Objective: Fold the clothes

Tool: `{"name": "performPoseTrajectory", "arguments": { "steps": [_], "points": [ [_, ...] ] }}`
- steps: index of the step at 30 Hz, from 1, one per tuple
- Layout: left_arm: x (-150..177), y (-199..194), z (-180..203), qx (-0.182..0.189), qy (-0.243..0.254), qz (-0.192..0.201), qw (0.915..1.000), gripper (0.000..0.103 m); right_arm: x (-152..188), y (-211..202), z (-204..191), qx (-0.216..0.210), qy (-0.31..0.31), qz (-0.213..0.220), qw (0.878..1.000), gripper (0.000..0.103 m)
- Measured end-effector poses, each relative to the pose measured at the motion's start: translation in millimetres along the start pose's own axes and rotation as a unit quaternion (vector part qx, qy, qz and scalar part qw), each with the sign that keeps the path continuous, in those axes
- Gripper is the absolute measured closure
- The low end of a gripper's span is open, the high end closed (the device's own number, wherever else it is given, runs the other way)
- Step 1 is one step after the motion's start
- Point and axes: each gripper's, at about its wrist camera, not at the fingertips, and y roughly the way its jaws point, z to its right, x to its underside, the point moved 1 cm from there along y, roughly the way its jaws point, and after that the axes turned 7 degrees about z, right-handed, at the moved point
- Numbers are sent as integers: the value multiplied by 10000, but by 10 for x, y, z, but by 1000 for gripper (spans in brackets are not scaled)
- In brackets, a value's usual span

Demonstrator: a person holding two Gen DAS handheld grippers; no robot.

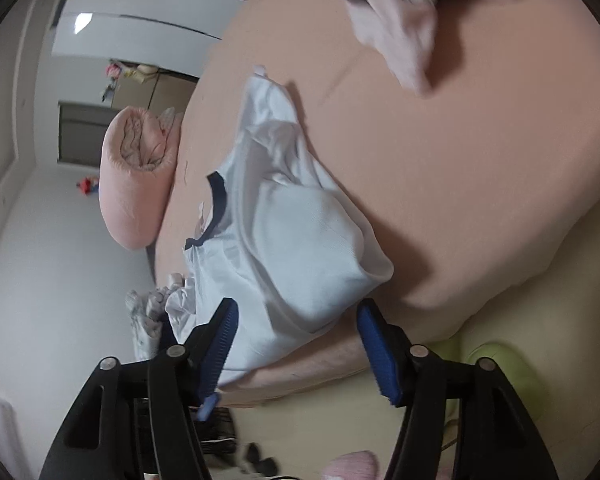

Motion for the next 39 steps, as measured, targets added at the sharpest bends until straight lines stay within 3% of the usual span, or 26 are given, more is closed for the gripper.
{"name": "performPoseTrajectory", "arguments": {
  "steps": [4, 8, 15, 18, 20, 22, 27, 32, 34, 37, 39],
  "points": [
    [-11, -73, 128, -387, 546, 117, 9977, 16, -30, -181, -152, 170, -413, 152, 9989, 31],
    [-11, -79, 257, -421, 894, 140, 9950, 16, -56, -282, -365, 365, -1009, 263, 9939, 31],
    [-15, -45, 428, -648, 1304, 169, 9892, 16, -63, -298, -583, 482, -1484, 270, 9874, 31],
    [-30, -2, 517, -868, 1556, 118, 9839, 16, -67, -265, -653, 651, -1742, 228, 9823, 31],
    [-52, 19, 577, -1050, 1863, 65, 9768, 16, -78, -248, -737, 868, -2174, 204, 9720, 31],
    [-76, 80, 653, -1285, 2250, 59, 9658, 16, -79, -229, -830, 1105, -2664, 199, 9573, 31],
    [-89, 217, 808, -1729, 3093, 31, 9351, 16, -74, -72, -1114, 1505, -4022, 9, 9031, 30],
    [6, 317, 962, -2164, 4085, 98, 8867, 16, 78, 138, -1348, 1890, -5289, -133, 8273, 30],
    [39, 349, 1001, -2224, 4342, 85, 8729, 16, 148, 222, -1403, 2130, -5686, -130, 7945, 30],
    [10, 367, 1020, -2127, 4364, -8, 8743, 16, 262, 318, -1471, 2312, -6256, -126, 7450, 30],
    [-42, 383, 1026, -2053, 4335, -57, 8774, 16, 319, 367, -1507, 2320, -6508, -151, 7228, 30]
  ]
}}
